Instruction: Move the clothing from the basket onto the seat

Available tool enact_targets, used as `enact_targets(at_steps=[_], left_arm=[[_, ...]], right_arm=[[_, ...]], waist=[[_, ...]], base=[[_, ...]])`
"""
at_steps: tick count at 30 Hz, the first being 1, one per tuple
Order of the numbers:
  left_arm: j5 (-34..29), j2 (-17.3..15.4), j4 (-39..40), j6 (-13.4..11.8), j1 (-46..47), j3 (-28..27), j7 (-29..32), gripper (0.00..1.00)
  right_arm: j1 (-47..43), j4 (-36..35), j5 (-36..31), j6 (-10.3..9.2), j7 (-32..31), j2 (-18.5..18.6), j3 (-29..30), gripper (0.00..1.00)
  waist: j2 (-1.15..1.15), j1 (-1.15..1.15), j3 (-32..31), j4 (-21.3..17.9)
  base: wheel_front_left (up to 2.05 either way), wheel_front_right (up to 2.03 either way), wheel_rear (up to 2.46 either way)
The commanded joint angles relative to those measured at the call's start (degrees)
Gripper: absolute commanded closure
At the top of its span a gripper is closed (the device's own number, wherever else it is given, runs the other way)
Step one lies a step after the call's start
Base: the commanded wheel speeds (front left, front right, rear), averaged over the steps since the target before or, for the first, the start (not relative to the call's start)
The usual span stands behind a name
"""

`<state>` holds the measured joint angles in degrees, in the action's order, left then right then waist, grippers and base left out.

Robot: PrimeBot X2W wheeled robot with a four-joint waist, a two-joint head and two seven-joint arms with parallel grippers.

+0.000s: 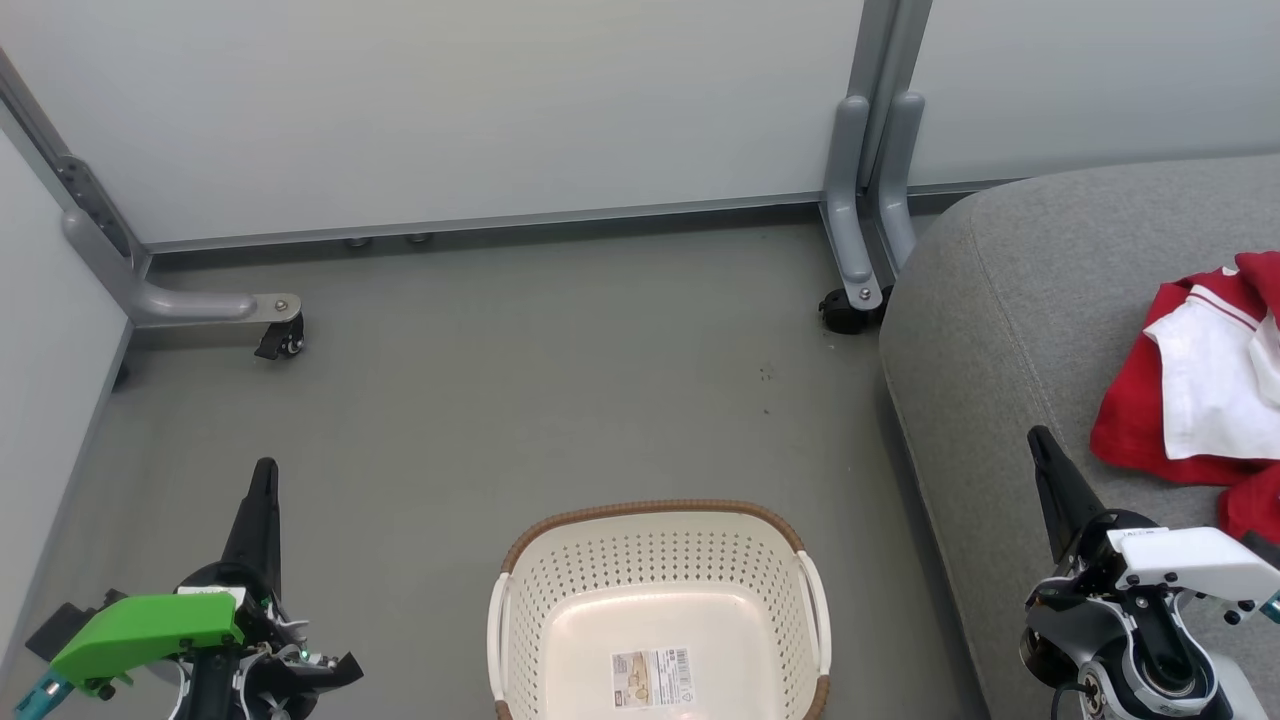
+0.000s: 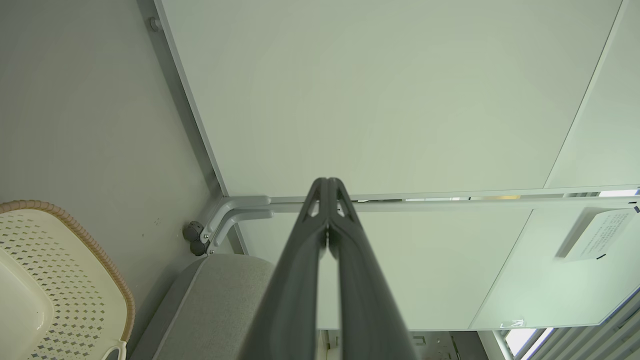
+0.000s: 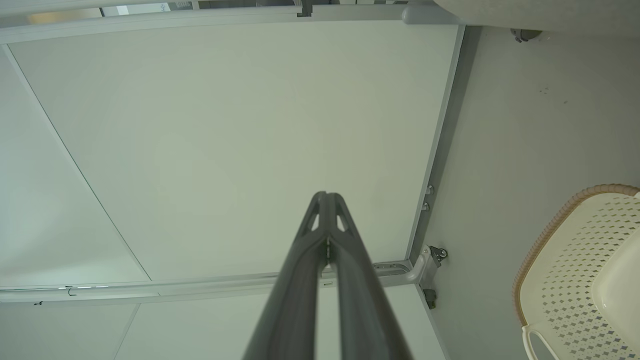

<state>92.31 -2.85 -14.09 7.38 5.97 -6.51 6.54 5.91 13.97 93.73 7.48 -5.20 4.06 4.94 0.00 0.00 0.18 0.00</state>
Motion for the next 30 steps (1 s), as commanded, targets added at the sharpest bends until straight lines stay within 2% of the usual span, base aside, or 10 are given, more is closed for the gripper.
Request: enact_targets(at_steps=[1, 30], left_arm=[[0.2, 0.0, 0.0, 0.2, 0.6, -0.1, 0.2, 1.00], [0.2, 0.0, 0.0, 0.2, 0.6, -0.1, 0.2, 1.00]], right_arm=[[0.4, 0.1, -0.1, 0.02, -0.2, -0.1, 0.2, 1.00], [0.5, 0.2, -0.6, 0.02, -0.6, -0.5, 0.7, 1.00]], waist=[[0.00, 0.00, 0.0, 0.0], [0.00, 0.00, 0.0, 0.0]], base=[[0.00, 0.00, 0.00], [0.00, 0.00, 0.00]])
